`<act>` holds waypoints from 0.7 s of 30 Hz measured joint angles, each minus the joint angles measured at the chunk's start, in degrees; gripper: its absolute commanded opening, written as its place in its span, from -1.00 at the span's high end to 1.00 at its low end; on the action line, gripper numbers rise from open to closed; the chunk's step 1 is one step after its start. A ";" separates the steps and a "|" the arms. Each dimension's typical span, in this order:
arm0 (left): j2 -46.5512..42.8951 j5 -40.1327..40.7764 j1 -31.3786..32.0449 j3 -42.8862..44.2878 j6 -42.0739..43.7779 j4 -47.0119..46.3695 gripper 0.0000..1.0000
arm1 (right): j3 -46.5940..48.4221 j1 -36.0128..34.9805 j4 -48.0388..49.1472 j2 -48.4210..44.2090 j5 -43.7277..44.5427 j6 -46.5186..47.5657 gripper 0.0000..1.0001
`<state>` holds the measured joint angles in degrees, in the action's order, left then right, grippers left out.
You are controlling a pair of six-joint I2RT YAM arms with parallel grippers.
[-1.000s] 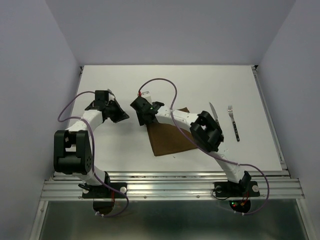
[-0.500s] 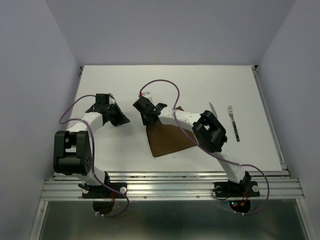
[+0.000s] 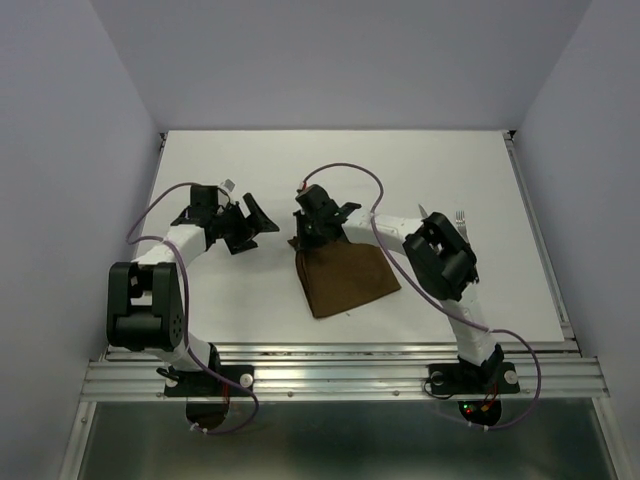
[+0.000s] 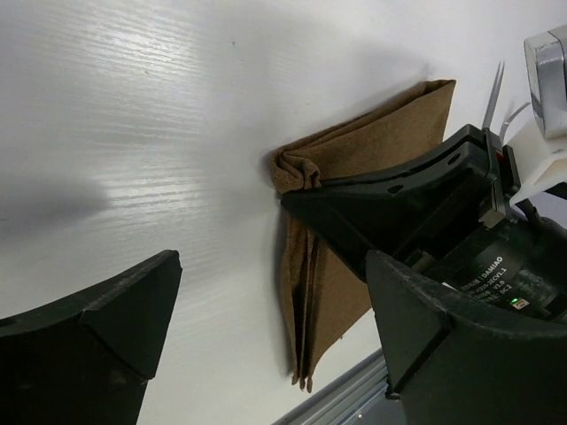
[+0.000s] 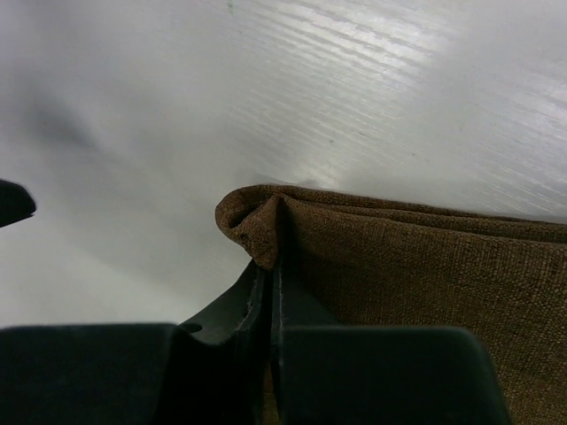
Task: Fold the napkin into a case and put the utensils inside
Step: Pick up the lower triangle-folded napkin from the center of the board.
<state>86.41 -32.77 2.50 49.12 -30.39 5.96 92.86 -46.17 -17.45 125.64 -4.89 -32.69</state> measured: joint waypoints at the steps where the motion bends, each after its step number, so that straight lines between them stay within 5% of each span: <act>1: 0.48 -0.72 0.02 0.00 -0.02 -0.37 -0.97 | -0.42 0.15 0.33 -0.26 -0.74 -0.15 0.99; 18: 10.62 -7.28 2.78 -0.04 -8.15 -8.96 -0.75 | -3.80 0.87 5.20 -1.27 -11.10 -0.42 0.99; 21: 12.22 -7.50 2.95 -0.04 -9.66 -10.34 -0.56 | -3.80 1.11 5.57 -1.44 -11.89 -0.42 0.99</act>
<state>98.63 -40.27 5.45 49.08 -40.05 -4.38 89.06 -45.06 -11.88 124.20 -16.78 -33.10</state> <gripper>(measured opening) 0.846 0.041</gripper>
